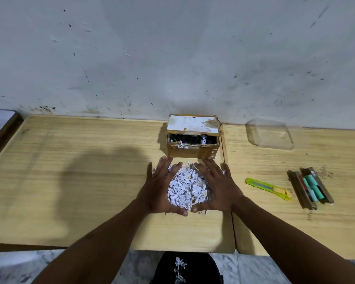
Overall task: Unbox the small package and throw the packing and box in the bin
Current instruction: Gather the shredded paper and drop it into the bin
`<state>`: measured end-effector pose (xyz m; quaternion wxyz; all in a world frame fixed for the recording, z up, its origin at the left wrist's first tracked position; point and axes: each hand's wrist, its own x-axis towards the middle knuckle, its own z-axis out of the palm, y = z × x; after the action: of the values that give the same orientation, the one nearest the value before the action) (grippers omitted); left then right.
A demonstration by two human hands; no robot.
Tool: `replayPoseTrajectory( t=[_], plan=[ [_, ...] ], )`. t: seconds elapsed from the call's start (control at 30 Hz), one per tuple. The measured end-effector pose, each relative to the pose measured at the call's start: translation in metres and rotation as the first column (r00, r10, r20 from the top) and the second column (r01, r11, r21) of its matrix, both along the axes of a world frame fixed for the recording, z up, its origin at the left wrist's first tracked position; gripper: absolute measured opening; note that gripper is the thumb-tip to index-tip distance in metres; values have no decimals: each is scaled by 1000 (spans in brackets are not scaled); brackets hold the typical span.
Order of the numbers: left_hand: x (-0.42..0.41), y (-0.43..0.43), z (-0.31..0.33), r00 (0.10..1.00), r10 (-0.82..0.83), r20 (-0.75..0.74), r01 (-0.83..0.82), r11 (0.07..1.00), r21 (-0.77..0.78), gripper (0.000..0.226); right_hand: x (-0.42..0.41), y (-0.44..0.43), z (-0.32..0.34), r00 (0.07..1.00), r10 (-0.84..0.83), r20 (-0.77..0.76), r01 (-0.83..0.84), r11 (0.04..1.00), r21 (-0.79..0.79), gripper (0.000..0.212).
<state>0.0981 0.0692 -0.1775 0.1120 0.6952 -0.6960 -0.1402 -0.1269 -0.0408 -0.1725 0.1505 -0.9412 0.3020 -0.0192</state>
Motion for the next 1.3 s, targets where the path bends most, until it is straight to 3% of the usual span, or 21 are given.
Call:
replayPoseTrajectory(
  t=[0.13, 0.37, 0.53, 0.73, 0.8, 1.07, 1.2, 1.3],
  plan=[
    [2, -12, -11, 998, -68, 0, 68, 998, -10, 144, 8, -7, -12, 998, 59, -22, -59, 998, 3, 124],
    [8, -15, -27, 994, -105, 25, 107, 989, -102, 86, 3, -13, -33, 989, 148, -1, -147, 985, -88, 77],
    [7, -14, -23, 996, -88, 32, 92, 985, -143, 69, 7, -8, -28, 991, 119, 60, -109, 984, -139, 60],
    [3, -14, -19, 994, -77, 76, 89, 983, -161, 42, 20, -4, -28, 987, 111, 119, -90, 982, -169, 65],
    [0, -14, -18, 994, -70, 81, 82, 985, -155, 43, 23, -1, -26, 981, 116, 157, -89, 982, -167, 69],
    [-7, -13, -12, 997, 11, -71, -21, 990, -139, 30, 28, 3, -24, 977, 98, 187, -63, 981, -183, 51],
    [-18, 2, -8, 991, 48, -126, -68, 985, -159, 22, 19, 21, -16, 964, 58, 260, -34, 995, -95, 33],
    [-30, 19, -4, 986, 84, -141, -102, 987, -126, 20, 7, 44, -8, 962, 1, 274, 9, 999, -33, 38]
  ],
)
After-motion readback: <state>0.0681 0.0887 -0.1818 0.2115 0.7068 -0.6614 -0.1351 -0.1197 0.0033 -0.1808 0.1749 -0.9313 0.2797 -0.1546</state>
